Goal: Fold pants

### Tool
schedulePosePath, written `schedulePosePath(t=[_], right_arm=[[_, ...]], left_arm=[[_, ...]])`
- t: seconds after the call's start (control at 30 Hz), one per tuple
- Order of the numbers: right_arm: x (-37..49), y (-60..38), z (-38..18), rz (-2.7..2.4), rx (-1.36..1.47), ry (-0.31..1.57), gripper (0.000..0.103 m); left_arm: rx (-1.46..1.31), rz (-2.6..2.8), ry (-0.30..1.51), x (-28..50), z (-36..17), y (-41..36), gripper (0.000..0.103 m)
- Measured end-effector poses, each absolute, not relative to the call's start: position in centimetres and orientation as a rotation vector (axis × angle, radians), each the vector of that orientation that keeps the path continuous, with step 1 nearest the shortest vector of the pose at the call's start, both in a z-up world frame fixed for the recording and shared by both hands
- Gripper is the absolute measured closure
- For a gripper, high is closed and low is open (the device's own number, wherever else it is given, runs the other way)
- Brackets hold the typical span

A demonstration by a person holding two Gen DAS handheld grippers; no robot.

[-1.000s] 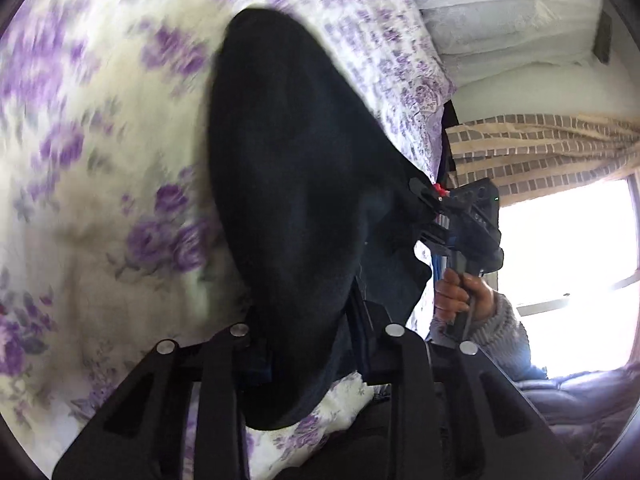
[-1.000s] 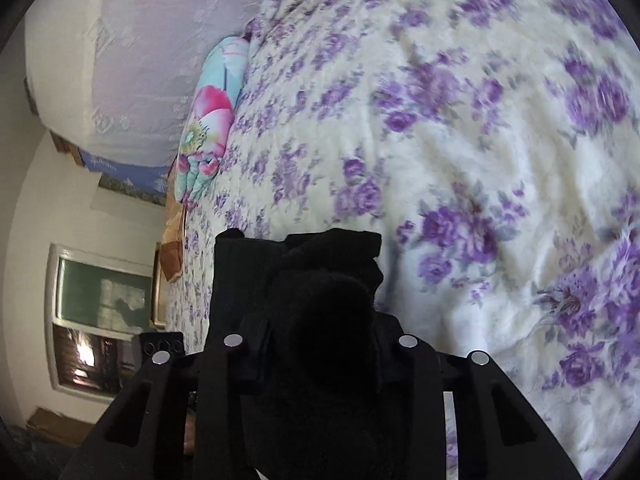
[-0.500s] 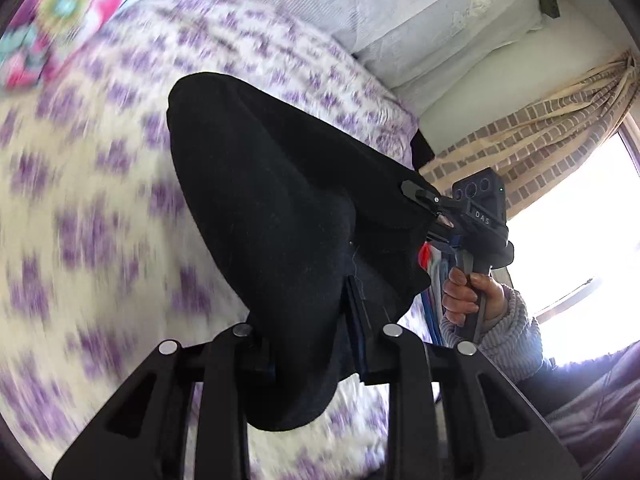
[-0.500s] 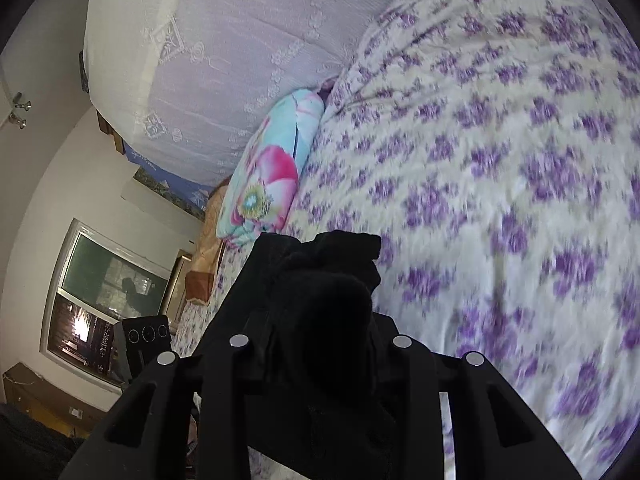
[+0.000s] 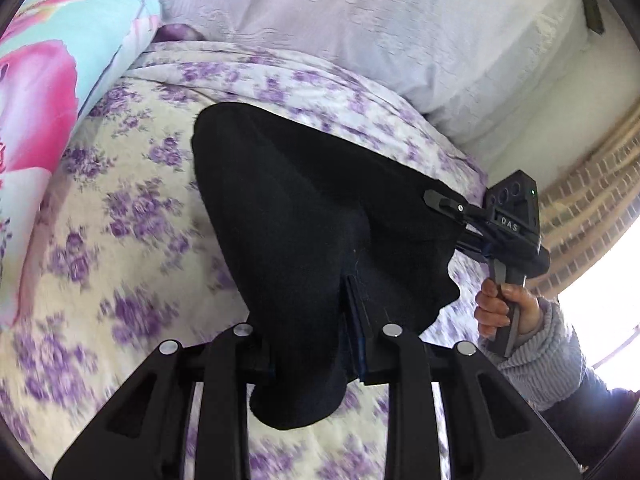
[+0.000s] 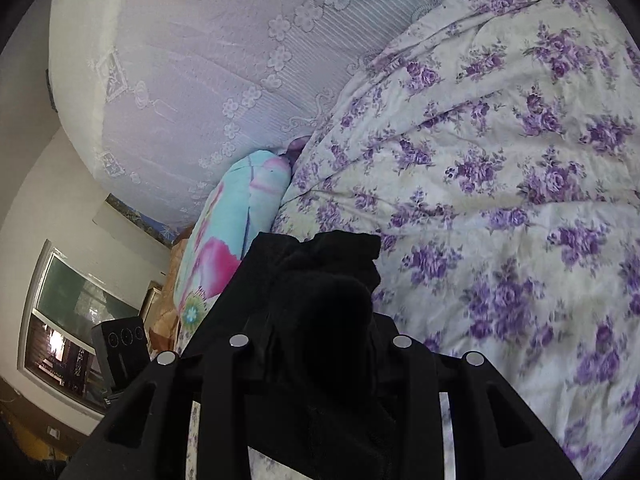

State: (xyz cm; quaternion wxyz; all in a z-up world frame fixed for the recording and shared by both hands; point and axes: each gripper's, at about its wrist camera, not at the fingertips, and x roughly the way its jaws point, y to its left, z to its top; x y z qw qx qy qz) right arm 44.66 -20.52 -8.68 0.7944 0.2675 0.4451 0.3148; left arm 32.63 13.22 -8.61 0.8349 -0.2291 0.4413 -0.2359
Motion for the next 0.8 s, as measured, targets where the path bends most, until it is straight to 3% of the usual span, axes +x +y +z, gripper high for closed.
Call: schedulePosePath(t=[0.2,0.27,0.3,0.4,0.47,0.57,0.6,0.67,0.7,0.8], right_arm=[[49.3,-19.7,-14.9,0.557,0.541,1.037,0.069],[50.3,-20.3,-17.1,0.496,0.559,1.075,0.062],[50.6,-20.6,-18.1,0.477,0.574,1.095,0.056],[50.4,-21.0,-18.6,0.485,0.565,1.074,0.051],[49.5,-21.0,-16.8,0.432,0.482,1.040,0.039],[46.1,-21.6,-12.5,0.336,0.369,0.905,0.032],[44.8,-21.5,-11.4,0.315,0.324,0.871,0.025],[42.0,-20.2,-10.3,0.271,0.156,0.840,0.015],[40.7,-19.3,-10.4,0.250,0.078,0.830,0.014],[38.8,-17.7,-13.7,0.188,-0.064,0.912,0.013]], left_arm=[[-0.538,-0.382,1.028,36.5,-14.6,14.5,0.080],[-0.570,-0.336,1.083,36.6,-17.0,14.8,0.074],[-0.611,-0.323,1.092,36.4,-18.1,15.2,0.065],[-0.688,-0.339,1.083,36.0,-18.8,16.0,0.062],[-0.656,-0.307,1.093,35.9,-18.1,15.9,0.061],[-0.527,-0.209,1.039,34.8,-15.5,15.3,0.038],[-0.453,-0.165,0.986,34.0,-14.0,14.8,0.031],[-0.357,-0.138,0.937,33.4,-12.7,14.0,0.025],[-0.288,-0.124,0.933,33.2,-12.3,12.9,0.018],[-0.114,-0.063,1.003,34.0,-14.2,10.4,0.015]])
